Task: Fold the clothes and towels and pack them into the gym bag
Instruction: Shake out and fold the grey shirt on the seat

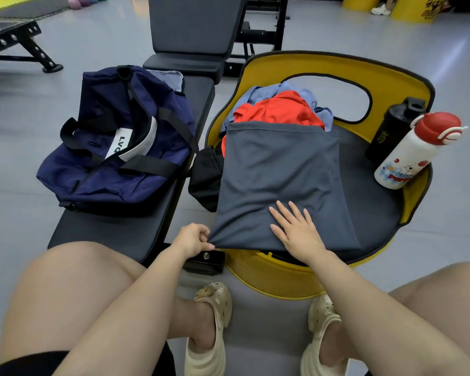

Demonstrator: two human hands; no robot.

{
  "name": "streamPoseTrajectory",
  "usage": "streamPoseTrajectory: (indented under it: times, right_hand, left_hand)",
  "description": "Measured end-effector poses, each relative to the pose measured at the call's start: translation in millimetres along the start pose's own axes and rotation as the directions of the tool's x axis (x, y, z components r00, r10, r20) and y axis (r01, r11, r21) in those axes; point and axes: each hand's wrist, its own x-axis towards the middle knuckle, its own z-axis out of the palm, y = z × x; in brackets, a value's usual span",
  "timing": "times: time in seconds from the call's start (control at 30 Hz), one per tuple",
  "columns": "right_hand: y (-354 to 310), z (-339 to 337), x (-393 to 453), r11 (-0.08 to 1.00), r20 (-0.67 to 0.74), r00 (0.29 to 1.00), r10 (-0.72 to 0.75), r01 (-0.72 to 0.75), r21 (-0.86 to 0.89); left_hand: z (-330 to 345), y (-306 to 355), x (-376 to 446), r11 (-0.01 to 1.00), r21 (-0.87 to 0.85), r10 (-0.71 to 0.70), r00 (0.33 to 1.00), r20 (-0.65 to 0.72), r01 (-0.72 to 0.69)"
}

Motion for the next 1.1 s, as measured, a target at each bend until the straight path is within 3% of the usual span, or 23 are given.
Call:
streamPoseTrajectory:
  times: [0.1, 0.17, 0.23, 0.27, 0.33, 0.37, 0.5, 0.63, 0.7, 0.83, 0.93, 1.1]
  right_hand:
    - [-2, -1, -1, 1.0, -0.016, 1.0, 0.011, -0.011, 0.023]
    - [-1, -3, -4, 0.991, -0.075, 0.997, 0.028, -0.018, 0.132]
    - [0, -6, -6, 0.979, -0.179, 0.983, 0.048, -0.01, 0.204]
    - [1, -9, -6, 0.978, -0.226, 0.973, 0.052, -0.004, 0.208]
    - [6, -15, 0, 0.98, -0.29, 0.956, 0.05, 0.01, 0.2]
    - [9, -19, 5, 0.981, -0.315, 0.948, 0.05, 0.012, 0.192]
    - [19, -34, 33, 0.996, -0.33, 0.944, 0.014, 0.014, 0.083]
    - [35, -40, 61, 0.999, -0.278, 0.959, 0.047, -0.043, 0.02]
    - [53, -33, 70, 0.994, -0.23, 0.967, 0.111, -0.114, 0.003]
    - [79, -15, 75, 0.983, -0.213, 0.961, 0.178, -0.161, 0.093]
    - [87, -13, 80, 0.95, -0.221, 0.941, 0.256, -0.203, 0.238]
    - [97, -14, 89, 0.902, -0.179, 0.907, 0.38, -0.321, 0.287]
  left_hand:
    - [6, 1, -3, 0.997, 0.072, 0.038, 0.997, -0.063, -0.034]
    - [7, 10, -9, 0.986, 0.132, 0.137, 0.948, -0.289, -0.102]
    - [10, 26, -11, 0.933, 0.237, 0.355, 0.801, -0.483, -0.271]
    - [12, 36, -10, 0.876, 0.318, 0.479, 0.719, -0.504, -0.361]
    - [21, 55, -1, 0.733, 0.495, 0.676, 0.583, -0.451, -0.466]
    - [24, 65, 6, 0.672, 0.567, 0.727, 0.569, -0.385, -0.476]
    - [35, 100, 32, 0.571, 0.716, 0.681, 0.719, -0.141, -0.401]
    - [33, 116, 65, 0.509, 0.796, 0.648, 0.755, -0.103, -0.328]
    - [25, 110, 82, 0.538, 0.787, 0.615, 0.78, -0.12, -0.303]
    - [18, 94, 109, 0.633, 0.698, 0.619, 0.761, -0.195, -0.336]
    - [20, 96, 119, 0.66, 0.668, 0.628, 0.741, -0.239, -0.344]
    - [19, 105, 129, 0.67, 0.657, 0.613, 0.756, -0.228, -0.345]
